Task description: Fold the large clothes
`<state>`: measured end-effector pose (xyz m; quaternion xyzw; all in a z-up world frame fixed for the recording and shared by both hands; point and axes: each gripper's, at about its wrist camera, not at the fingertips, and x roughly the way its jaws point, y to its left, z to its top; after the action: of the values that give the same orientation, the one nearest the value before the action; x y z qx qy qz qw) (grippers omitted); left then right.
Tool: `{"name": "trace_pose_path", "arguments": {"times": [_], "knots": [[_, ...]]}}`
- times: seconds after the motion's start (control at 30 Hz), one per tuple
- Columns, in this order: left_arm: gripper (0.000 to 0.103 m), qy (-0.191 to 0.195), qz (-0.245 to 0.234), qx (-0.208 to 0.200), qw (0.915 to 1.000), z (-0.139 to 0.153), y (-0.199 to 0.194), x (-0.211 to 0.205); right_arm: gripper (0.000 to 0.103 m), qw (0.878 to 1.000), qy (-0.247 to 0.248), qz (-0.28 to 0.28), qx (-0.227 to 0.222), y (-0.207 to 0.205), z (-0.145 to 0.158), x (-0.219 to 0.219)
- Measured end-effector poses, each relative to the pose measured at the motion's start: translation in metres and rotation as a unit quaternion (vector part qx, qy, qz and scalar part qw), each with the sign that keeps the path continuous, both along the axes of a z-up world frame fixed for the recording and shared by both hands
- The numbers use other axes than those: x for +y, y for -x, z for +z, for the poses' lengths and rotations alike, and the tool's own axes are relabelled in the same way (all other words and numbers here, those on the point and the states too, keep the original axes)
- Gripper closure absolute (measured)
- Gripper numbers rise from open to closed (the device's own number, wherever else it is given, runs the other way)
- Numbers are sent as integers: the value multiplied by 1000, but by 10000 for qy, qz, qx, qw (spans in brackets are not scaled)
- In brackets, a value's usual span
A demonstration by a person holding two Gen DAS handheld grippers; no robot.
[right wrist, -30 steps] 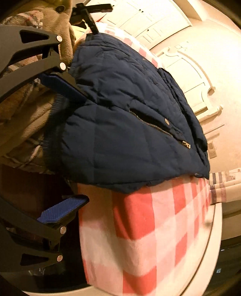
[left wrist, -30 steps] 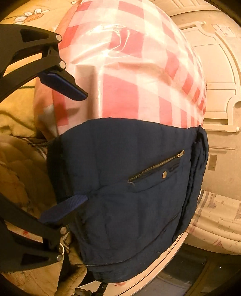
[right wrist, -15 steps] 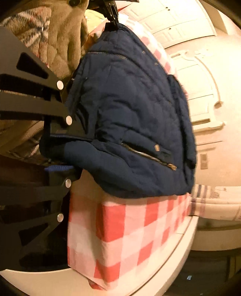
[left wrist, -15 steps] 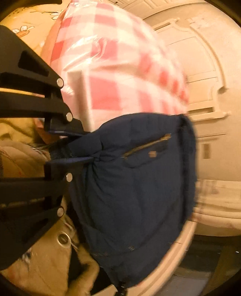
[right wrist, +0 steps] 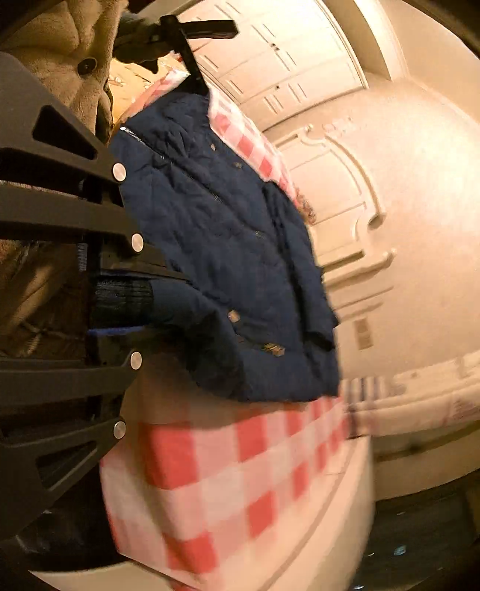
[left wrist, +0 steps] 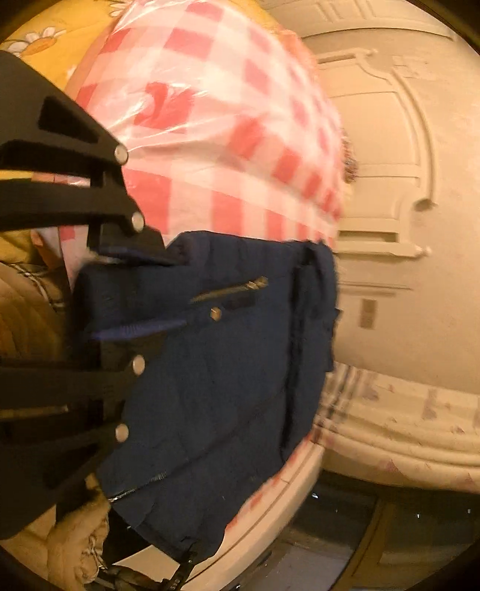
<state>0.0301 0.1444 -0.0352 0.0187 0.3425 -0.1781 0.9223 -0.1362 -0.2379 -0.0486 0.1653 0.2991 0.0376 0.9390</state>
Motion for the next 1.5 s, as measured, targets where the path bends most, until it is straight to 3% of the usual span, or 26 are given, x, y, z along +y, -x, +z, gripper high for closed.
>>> {"name": "trace_pose_path", "arguments": {"times": [0.07,0.1,0.3,0.47,0.53,0.6,0.63,0.7,0.73,0.77,0.83,0.97,1.1,1.2,1.3,1.37,1.5], "knots": [[47,-73,50,253,9996,-16,-8,3,80,9999,4,7,147,-2,-8,0],[42,-91,68,357,9993,-24,-10,4,79,9997,63,-32,228,-3,-11,-1],[26,-215,71,670,9975,-51,-5,7,71,9974,-25,-211,682,-3,-30,-8],[18,175,22,963,9952,-62,-2,16,42,9963,-335,-211,767,1,-49,-16],[9,304,-59,978,9947,-64,-3,14,40,9967,-383,-88,717,-1,-54,-13],[5,147,-116,1015,9947,-68,-4,6,40,9969,-254,-17,740,-4,-56,-8],[5,10,-101,982,9951,-70,-4,2,46,9972,-165,-28,722,-7,-57,-5],[13,-14,28,901,9959,-70,-1,3,62,9977,-126,-46,666,-7,-57,-4],[35,38,10,973,9952,-70,0,7,68,9977,-113,-63,663,-7,-56,-4],[65,200,-132,1062,9941,-70,2,10,73,9978,-93,-66,647,-6,-55,-3],[82,195,-295,880,9955,-59,11,11,77,9983,9,-74,582,-1,-50,0],[87,-107,-348,99,9993,-22,31,-6,81,9997,36,-140,182,12,-28,3],[88,452,-350,-505,9971,38,43,5,83,9986,-155,-158,-478,28,10,1],[88,834,-529,-848,9915,77,67,21,83,9913,-218,80,-1297,57,56,2],[88,1111,-633,-1350,9826,114,104,41,83,9799,-242,337,-1951,91,98,4],[87,1550,-663,-1571,9731,137,121,61,83,9723,-103,426,-2295,108,123,8],[86,2430,-821,-1880,9481,174,119,84,83,9523,75,678,-2975,119,171,16]]}}
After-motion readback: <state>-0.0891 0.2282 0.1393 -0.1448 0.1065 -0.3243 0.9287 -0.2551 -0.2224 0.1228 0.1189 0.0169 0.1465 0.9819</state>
